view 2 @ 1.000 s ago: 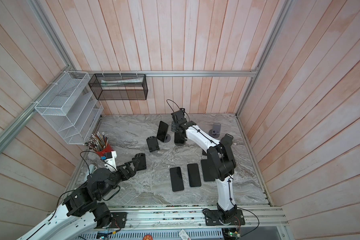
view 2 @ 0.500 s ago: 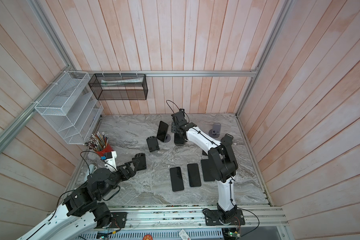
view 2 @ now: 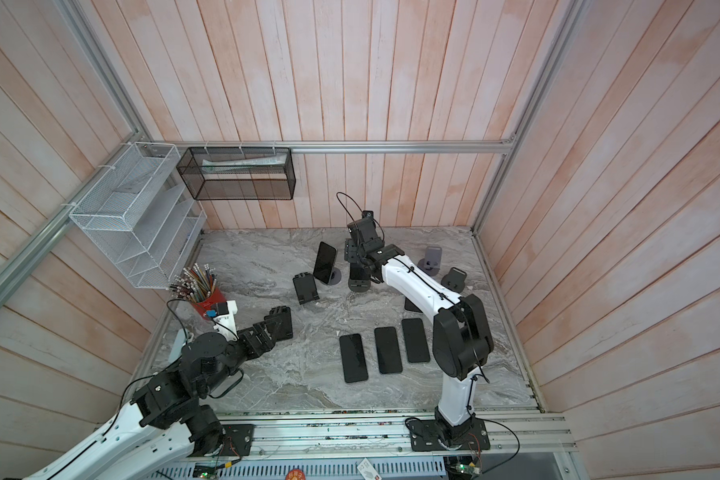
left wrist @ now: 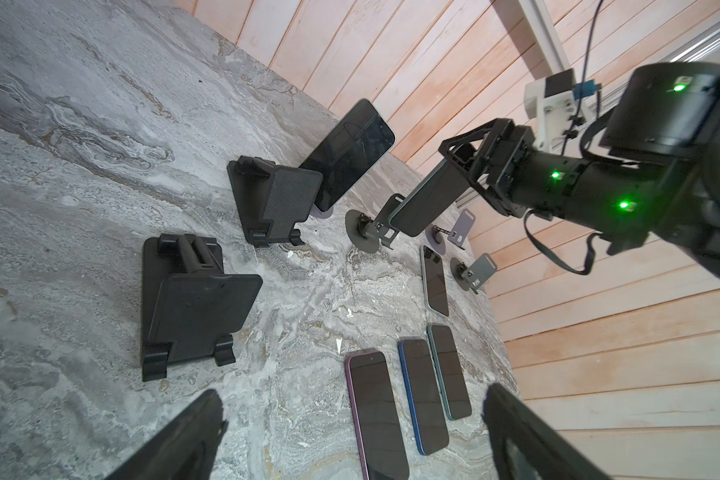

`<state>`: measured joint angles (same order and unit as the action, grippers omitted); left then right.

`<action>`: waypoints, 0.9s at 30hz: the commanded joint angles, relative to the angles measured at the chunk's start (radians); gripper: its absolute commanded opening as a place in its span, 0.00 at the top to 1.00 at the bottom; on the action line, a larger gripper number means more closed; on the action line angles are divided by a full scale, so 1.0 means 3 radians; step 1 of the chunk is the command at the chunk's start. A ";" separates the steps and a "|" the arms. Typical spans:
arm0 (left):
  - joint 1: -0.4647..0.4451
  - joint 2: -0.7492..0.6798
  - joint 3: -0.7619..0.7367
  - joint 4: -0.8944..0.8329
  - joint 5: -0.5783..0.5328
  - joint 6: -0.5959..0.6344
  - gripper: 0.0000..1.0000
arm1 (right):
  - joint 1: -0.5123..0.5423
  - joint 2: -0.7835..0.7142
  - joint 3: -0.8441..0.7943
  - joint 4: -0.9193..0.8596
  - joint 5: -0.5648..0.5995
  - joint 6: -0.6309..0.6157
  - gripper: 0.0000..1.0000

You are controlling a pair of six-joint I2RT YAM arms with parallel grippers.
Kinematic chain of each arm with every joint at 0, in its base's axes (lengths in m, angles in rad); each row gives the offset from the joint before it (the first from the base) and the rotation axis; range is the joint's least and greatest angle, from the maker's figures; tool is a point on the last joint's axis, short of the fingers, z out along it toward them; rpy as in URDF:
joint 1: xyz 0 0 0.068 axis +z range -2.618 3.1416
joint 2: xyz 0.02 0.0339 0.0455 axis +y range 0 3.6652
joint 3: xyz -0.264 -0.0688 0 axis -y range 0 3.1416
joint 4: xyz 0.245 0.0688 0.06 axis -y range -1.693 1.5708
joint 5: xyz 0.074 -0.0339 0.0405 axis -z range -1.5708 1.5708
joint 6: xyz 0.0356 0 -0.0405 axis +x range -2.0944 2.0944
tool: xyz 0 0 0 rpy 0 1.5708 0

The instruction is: Remove the phone from the phone stand

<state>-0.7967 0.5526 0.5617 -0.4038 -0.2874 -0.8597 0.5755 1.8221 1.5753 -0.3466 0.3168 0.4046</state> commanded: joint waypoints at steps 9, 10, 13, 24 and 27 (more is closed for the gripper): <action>0.0022 0.0216 0.0094 0.0240 0.0065 0.0105 0.01 | -0.0185 -0.0709 -0.0617 -0.0050 0.0095 -0.0273 0.33; 0.0020 0.0228 0.0084 0.0255 0.0082 0.0090 0.01 | -0.0225 -0.0769 -0.0717 -0.0023 0.0051 -0.0265 0.33; 0.0022 0.0252 0.0064 0.0280 0.0109 0.0055 0.01 | -0.0351 -0.0865 -0.0973 0.0040 -0.0145 -0.0214 0.33; 0.0021 0.0330 0.0253 0.0017 0.0069 0.0102 0.01 | -0.0604 -0.0651 -0.1328 0.0107 -0.0641 -0.0198 0.33; 0.0022 0.0348 0.0255 0.0033 0.0062 0.0069 0.01 | -0.0646 -0.0542 -0.1318 0.0097 -0.0761 -0.0222 0.32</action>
<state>-0.7967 0.6529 0.6159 -0.3782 -0.2661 -0.8486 0.3943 1.6356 1.1759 -0.3504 0.1390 0.3393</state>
